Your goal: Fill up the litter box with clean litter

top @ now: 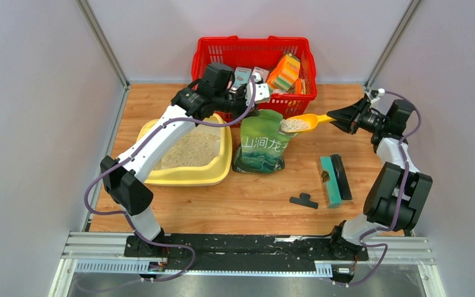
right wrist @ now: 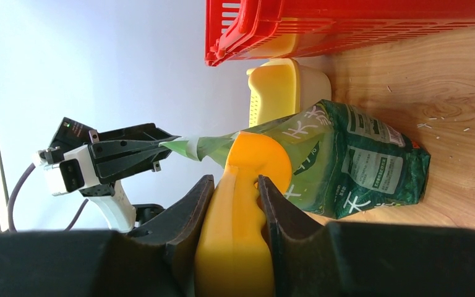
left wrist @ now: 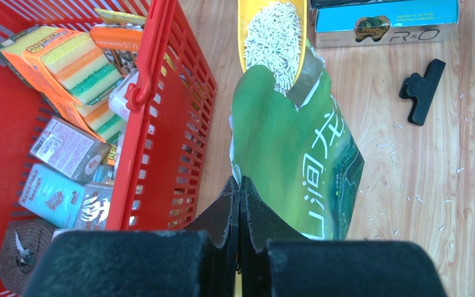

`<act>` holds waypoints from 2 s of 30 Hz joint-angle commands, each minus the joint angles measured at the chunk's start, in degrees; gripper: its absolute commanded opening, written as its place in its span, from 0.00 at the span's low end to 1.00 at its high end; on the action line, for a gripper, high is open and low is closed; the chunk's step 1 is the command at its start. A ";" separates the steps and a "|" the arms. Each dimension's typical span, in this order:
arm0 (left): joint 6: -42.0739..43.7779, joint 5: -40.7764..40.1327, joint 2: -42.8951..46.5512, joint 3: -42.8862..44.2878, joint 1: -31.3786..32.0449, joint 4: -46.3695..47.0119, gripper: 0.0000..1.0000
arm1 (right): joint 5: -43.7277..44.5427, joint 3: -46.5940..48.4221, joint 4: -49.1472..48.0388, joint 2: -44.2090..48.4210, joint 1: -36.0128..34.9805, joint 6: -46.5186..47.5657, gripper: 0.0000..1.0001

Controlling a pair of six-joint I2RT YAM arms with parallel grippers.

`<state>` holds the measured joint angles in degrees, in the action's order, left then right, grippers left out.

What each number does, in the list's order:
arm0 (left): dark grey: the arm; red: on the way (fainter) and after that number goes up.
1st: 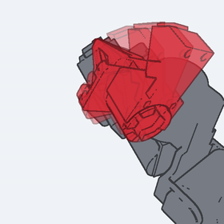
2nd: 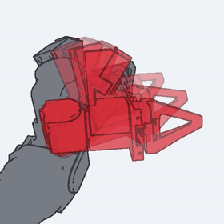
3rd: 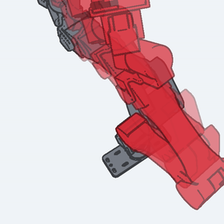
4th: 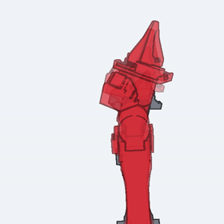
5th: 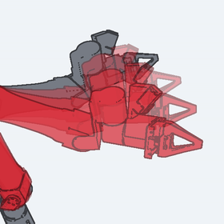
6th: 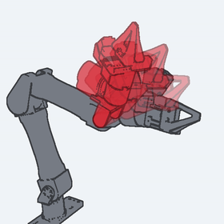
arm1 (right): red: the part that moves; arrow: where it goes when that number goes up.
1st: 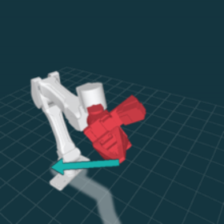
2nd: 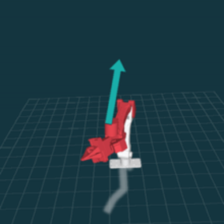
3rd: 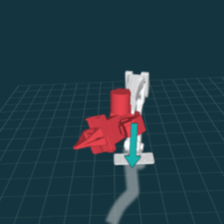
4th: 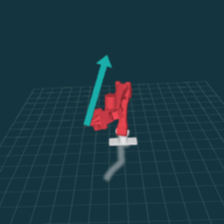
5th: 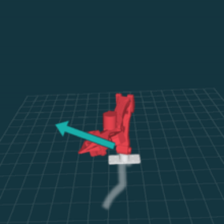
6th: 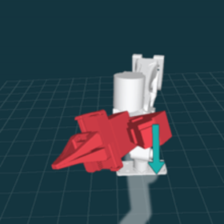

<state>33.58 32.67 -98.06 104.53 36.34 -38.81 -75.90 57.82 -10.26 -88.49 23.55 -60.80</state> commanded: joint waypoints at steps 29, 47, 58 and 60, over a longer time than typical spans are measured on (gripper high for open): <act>1.57 -5.24 1.39 3.40 -0.48 8.22 0.00 | -0.83 2.29 -10.56 4.29 1.59 -10.74 0.00; 2.36 -10.16 -1.78 4.72 -0.56 10.24 0.00 | 2.68 -3.77 -27.09 5.26 1.59 -27.79 0.00; 2.02 -13.24 -4.68 8.32 -0.57 8.13 0.02 | 3.91 -3.16 -29.11 3.85 1.41 -31.40 0.00; 1.84 -13.50 -4.68 8.76 -0.65 7.96 0.06 | 4.27 -3.16 -29.29 3.76 0.97 -31.66 0.00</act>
<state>34.26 21.47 -103.50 108.71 36.32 -35.16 -73.17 53.89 -35.66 -84.68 24.84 -89.97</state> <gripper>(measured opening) 0.027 0.301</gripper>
